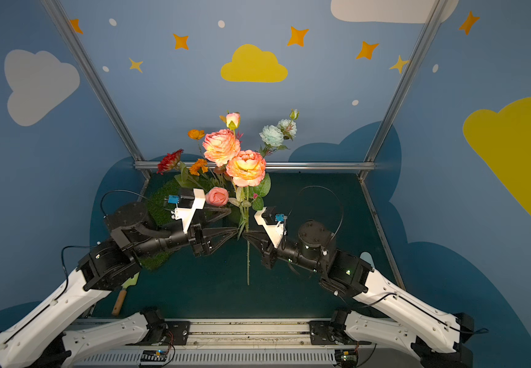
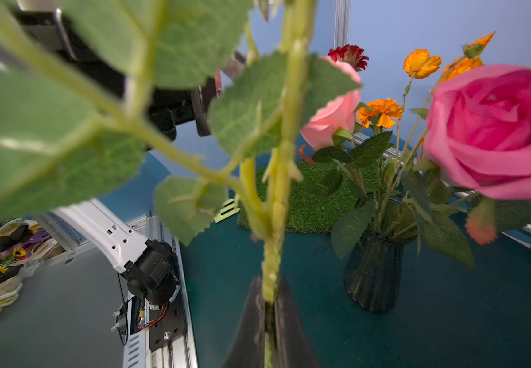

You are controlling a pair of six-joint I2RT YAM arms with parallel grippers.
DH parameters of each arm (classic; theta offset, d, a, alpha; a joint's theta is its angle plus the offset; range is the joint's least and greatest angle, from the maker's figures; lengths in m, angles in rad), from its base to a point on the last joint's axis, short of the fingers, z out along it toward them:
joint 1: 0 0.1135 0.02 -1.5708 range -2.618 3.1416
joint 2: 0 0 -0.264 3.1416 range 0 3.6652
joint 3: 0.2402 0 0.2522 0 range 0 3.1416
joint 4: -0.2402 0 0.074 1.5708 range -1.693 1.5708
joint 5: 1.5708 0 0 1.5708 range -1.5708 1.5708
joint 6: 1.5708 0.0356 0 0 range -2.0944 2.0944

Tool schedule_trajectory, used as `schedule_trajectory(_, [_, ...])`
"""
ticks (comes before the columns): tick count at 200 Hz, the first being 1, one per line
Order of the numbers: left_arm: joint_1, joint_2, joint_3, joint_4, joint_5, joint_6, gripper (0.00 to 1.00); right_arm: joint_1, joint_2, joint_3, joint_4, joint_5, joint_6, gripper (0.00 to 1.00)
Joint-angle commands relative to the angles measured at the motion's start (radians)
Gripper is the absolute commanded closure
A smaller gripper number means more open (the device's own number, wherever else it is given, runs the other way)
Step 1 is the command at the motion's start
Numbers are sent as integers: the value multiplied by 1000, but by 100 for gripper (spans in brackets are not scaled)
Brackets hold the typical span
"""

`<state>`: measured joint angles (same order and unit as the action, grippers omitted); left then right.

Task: Pick out pink flowers from the vase
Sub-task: Place the flower at the center of the board.

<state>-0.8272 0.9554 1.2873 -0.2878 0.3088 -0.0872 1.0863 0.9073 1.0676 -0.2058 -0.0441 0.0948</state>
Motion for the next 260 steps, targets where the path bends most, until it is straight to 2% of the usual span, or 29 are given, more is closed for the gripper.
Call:
schedule_trajectory(1, [-1, -3, 38, -103, 6, 58, 29, -3, -36, 54, -98, 86, -22, 100])
schedule_trajectory(37, [-1, -6, 35, -185, -40, 91, 23, -5, -97, 55, -205, 197, -35, 100])
schedule_trajectory(51, [-2, -15, 31, -197, -41, 89, 15, -7, -128, 51, -241, 245, -37, 100])
schedule_trajectory(73, [-1, -40, 30, -221, -63, 84, 8, -13, -175, 50, -305, 308, -44, 100])
schedule_trajectory(82, [-1, -51, 29, -235, -68, 84, 1, -16, -192, 53, -332, 334, -43, 100])
schedule_trajectory(121, [-2, -91, 21, -292, -151, 75, 0, -19, -244, 71, -420, 434, -22, 100])
schedule_trajectory(148, [-2, -85, 81, -415, -202, 56, 0, -22, -226, 116, -501, 510, -3, 100])
schedule_trajectory(194, [3, -89, 127, -589, -420, -19, 0, -56, -124, 203, -646, 657, 67, 100])
schedule_trajectory(225, [26, -46, 151, -681, -557, -69, 0, -200, -50, 253, -706, 575, 116, 100])
schedule_trajectory(260, [137, -38, 129, -705, -533, -114, 0, -376, 18, 251, -705, 431, 125, 100])
